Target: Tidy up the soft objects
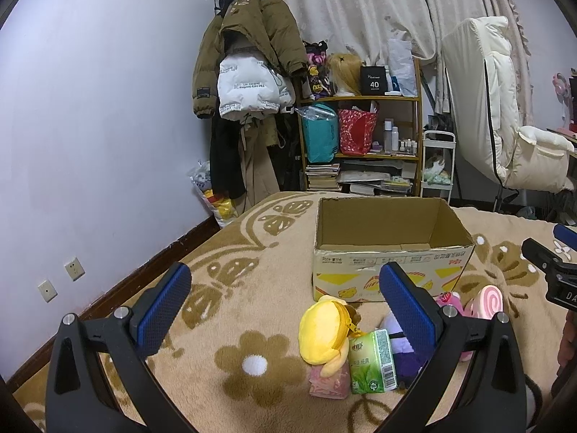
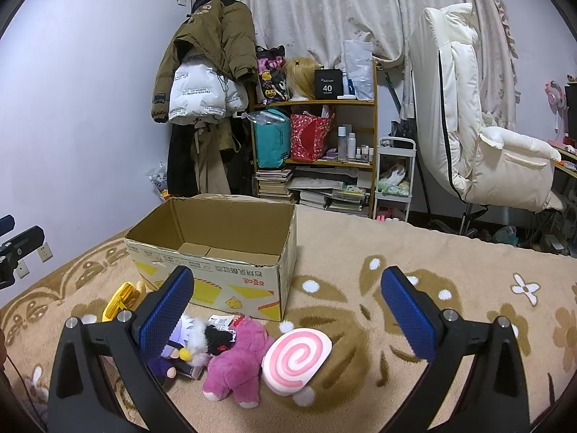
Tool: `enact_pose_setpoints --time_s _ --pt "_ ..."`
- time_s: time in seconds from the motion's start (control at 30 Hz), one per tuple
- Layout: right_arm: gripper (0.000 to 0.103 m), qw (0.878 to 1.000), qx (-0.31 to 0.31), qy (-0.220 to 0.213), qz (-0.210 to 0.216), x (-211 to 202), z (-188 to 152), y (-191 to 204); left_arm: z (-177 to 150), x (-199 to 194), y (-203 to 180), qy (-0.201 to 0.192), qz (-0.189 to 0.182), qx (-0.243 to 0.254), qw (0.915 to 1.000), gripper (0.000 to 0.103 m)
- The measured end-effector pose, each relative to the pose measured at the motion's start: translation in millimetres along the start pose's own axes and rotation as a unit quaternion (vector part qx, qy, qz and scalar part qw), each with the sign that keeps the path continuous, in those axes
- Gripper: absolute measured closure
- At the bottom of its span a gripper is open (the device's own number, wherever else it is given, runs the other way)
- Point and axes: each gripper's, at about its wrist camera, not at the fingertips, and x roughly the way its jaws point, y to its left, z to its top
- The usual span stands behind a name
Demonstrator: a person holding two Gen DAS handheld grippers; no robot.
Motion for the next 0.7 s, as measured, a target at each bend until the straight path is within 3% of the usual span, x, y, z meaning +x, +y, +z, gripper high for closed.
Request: enact_pose_setpoints --time_s 0.37,0.7 --pt "0.000 1.000 -0.002 -0.001 -0.002 0.4 -0.8 0.4 2.7 -7.6 -1.0 -0.009 0.007 0.004 0.9999 0.000" --pt "0.000 1.000 -0.012 0.000 -0.002 11.8 9.6 -0.2 16.4 12.7 -11.9 0.015 0.007 0.031 0.9994 0.000"
